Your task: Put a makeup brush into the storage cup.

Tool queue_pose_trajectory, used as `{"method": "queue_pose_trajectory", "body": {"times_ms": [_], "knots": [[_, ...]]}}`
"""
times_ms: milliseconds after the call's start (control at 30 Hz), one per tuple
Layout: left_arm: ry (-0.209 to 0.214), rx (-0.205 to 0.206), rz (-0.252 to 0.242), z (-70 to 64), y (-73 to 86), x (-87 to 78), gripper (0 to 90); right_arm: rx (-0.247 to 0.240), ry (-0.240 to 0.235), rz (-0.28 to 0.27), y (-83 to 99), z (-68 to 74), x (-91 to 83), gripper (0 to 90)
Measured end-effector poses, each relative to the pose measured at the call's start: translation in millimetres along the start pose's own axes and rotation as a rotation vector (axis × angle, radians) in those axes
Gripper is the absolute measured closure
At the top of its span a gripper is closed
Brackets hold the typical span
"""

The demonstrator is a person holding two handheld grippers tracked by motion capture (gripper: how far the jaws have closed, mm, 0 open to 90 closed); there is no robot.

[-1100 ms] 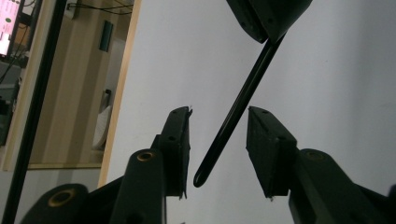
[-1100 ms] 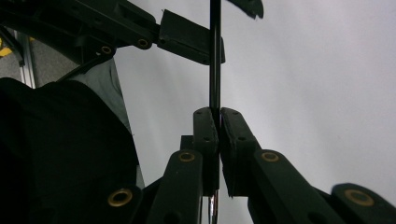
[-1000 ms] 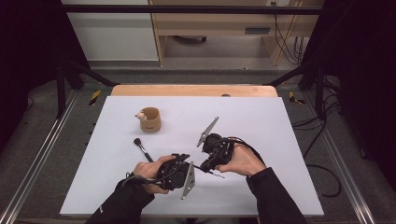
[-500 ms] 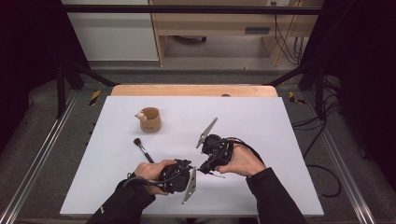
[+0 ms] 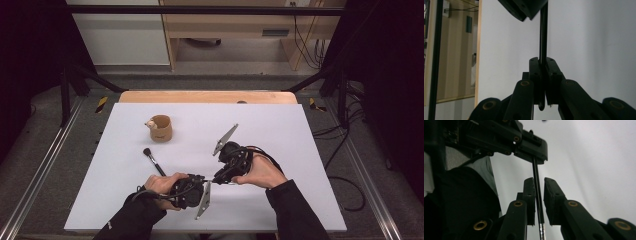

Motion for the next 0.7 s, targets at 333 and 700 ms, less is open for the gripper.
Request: {"method": "queue_pose_trajectory", "body": {"times_ms": [333, 700], "knots": [[0.005, -0.113, 0.002, 2.0, 13.7, 0.3, 84.8, 0.050, 0.167, -0.284, 16.0, -12.4, -37.8, 54.0], [0.026, -0.289, 0.023, 3.7, 30.5, 4.8, 84.8, 0.135, 0.295, -0.510, 43.4, -24.4, -57.8, 29.2]]}}
Point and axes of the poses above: each handheld gripper's, and its own axes: x roughly forward along the jaws, y roughly out of its underside, z roughly to its left, the point moved 1 cm from there along x, roughly forward along the jaws, and after that the axes turned 3 degrees about x, right-handed, at the moved point
